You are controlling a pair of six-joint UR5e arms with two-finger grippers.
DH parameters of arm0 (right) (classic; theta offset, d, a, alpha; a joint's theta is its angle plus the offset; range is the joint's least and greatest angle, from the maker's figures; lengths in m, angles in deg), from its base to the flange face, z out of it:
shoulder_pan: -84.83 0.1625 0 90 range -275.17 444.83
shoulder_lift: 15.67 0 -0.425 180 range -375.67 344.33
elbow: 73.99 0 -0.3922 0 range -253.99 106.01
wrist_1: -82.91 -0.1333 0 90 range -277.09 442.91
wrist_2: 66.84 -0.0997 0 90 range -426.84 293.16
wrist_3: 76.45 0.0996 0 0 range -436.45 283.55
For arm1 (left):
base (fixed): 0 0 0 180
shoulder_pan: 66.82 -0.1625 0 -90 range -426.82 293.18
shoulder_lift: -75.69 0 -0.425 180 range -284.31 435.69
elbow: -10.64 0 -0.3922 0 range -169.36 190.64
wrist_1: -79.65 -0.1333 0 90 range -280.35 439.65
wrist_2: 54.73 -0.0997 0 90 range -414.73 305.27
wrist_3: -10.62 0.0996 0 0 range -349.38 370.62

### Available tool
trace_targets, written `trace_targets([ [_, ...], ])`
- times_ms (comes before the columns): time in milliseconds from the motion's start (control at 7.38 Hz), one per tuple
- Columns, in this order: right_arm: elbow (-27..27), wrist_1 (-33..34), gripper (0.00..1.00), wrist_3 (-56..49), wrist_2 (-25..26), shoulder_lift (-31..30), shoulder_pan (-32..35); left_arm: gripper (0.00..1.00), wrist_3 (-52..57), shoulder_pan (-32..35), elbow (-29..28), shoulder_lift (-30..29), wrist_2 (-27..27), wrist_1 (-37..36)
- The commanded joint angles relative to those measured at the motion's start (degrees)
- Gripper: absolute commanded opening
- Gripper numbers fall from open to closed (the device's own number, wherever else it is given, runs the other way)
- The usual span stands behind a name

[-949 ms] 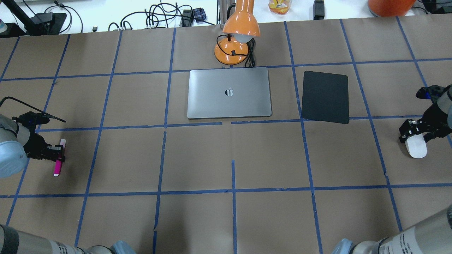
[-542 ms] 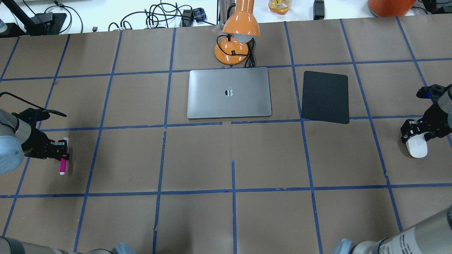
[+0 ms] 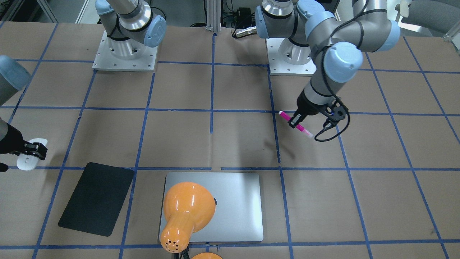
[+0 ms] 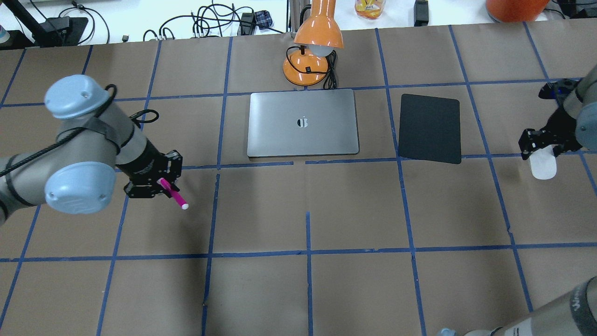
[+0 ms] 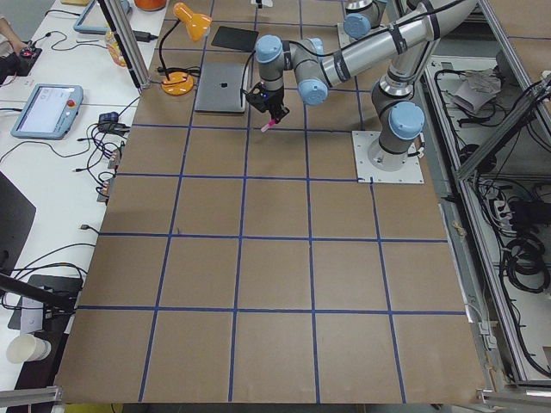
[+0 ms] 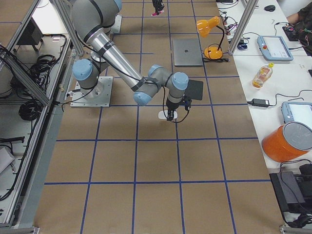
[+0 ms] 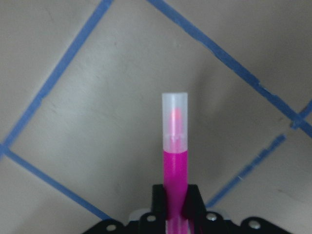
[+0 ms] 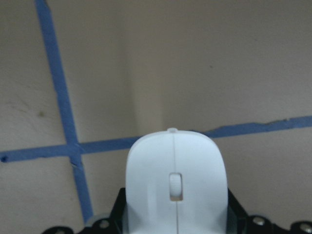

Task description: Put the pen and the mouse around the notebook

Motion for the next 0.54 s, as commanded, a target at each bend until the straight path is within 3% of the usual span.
trace_targets([
  [0, 5.0, -0.1, 0.48, 11.4, -1.2, 3.5, 7.7, 0.00, -30.8, 13.1, -4.2, -5.7, 0.3, -1.3],
  [136, 8.2, 0.0, 0.49, 15.5, -4.1, 6.1, 10.2, 0.00, -38.4, 16.9, -8.3, -9.8, 0.7, -1.7],
  [407, 13.1, 0.0, 0.49, 23.0, -4.4, 10.7, 15.0, 0.00, -46.2, 19.7, -13.3, -15.6, 3.5, -1.9],
])
